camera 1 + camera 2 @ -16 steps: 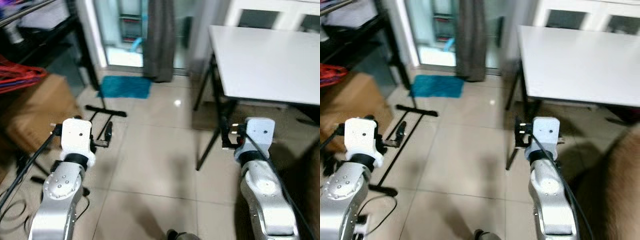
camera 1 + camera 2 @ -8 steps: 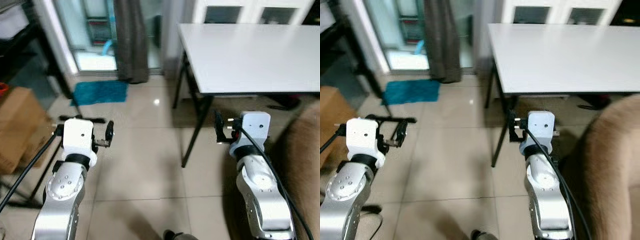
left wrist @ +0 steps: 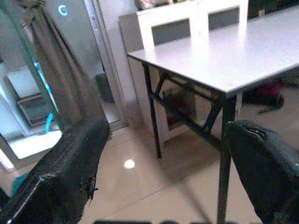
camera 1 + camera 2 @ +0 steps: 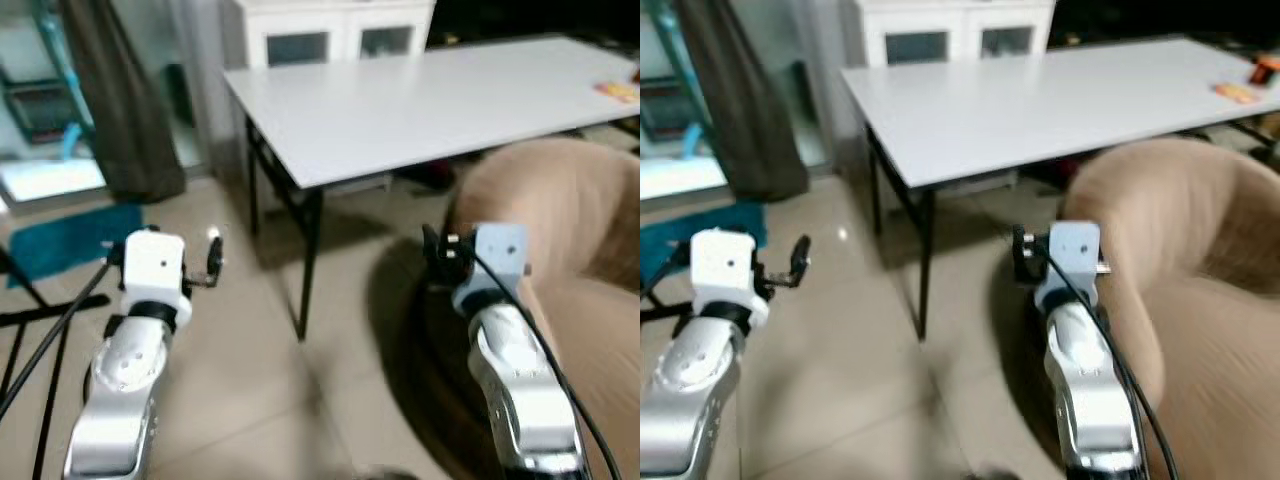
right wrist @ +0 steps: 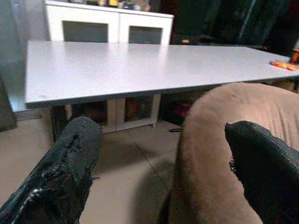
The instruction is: Move the pillow to the sofa from floor
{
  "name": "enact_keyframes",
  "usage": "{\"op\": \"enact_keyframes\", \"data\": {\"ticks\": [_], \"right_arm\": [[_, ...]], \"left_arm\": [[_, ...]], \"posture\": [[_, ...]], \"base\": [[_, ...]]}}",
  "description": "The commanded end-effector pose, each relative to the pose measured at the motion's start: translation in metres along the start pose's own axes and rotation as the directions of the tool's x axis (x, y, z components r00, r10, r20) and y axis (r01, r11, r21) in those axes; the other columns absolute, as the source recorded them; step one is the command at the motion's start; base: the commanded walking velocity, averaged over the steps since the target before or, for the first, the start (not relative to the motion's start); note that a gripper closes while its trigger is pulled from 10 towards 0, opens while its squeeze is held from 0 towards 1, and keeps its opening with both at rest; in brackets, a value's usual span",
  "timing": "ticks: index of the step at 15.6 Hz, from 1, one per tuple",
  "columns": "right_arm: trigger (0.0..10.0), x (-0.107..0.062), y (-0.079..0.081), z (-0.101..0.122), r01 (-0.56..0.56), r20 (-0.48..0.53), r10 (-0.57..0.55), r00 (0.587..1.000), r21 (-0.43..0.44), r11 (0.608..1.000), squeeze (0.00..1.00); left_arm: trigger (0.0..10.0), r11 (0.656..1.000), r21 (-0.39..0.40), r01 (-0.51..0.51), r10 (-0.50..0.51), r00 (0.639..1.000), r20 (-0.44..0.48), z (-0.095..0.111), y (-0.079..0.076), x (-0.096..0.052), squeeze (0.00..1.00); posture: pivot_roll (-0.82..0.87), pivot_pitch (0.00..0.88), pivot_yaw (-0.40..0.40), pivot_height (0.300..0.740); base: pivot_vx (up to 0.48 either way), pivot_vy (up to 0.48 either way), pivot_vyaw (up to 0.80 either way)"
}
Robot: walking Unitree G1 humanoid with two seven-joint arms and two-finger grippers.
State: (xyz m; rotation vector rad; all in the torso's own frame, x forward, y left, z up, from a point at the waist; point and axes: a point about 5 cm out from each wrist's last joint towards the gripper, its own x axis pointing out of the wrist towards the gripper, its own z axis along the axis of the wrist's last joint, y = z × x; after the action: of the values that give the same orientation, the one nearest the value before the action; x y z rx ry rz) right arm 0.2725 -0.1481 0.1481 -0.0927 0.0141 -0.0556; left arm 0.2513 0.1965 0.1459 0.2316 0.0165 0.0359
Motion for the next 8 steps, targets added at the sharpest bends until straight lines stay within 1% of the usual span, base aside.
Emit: {"op": "enact_keyframes", "data": {"ticks": [1,2,3,6,8], "right_arm": [[10.0,0.0003,-0.0088,-0.0026,0.035,-0.015,-0.036,0.999,-0.019,0.999,0.00],[10.0,0.0005,-0.0098,-0.0040,0.040,-0.037,-0.041,0.998,-0.012,0.999,0.00],[10.0,0.0006,-0.0094,-0.0034,0.038,-0.033,-0.038,0.999,-0.014,0.999,0.00],[10.0,0.0017,-0.0091,-0.0042,0.044,-0.038,-0.044,0.998,-0.013,0.999,0.00],[10.0,0.0023,-0.0100,-0.0055,0.055,-0.048,-0.055,0.997,-0.006,0.998,0.00]], "left_arm": [[10.0,1.000,0.002,0.020,-0.020,1.000,0.017,0.0037,-0.0059,0.0025,0.00],[10.0,1.000,-0.008,0.027,-0.027,1.000,0.014,0.0034,-0.0058,0.0035,0.00],[10.0,0.999,-0.017,0.028,-0.027,1.000,0.009,0.0024,-0.0053,0.0037,0.00],[10.0,0.995,-0.094,0.022,-0.025,0.999,-0.028,-0.0002,-0.0041,0.0036,0.00],[10.0,0.996,-0.083,0.022,-0.024,0.999,-0.022,0.0001,-0.0036,0.0023,0.00]], "posture": [[-0.08,0.000,0.036,0.740],[-0.09,0.000,0.038,0.740],[-0.09,0.000,0.043,0.740],[-0.09,0.000,0.037,0.740],[-0.08,0.000,0.033,0.740]], "base": [[0.000,0.000,-0.80],[0.000,0.000,-0.80],[0.000,0.000,-0.80],[0.000,0.000,-0.80],[0.000,0.000,-0.80]]}}
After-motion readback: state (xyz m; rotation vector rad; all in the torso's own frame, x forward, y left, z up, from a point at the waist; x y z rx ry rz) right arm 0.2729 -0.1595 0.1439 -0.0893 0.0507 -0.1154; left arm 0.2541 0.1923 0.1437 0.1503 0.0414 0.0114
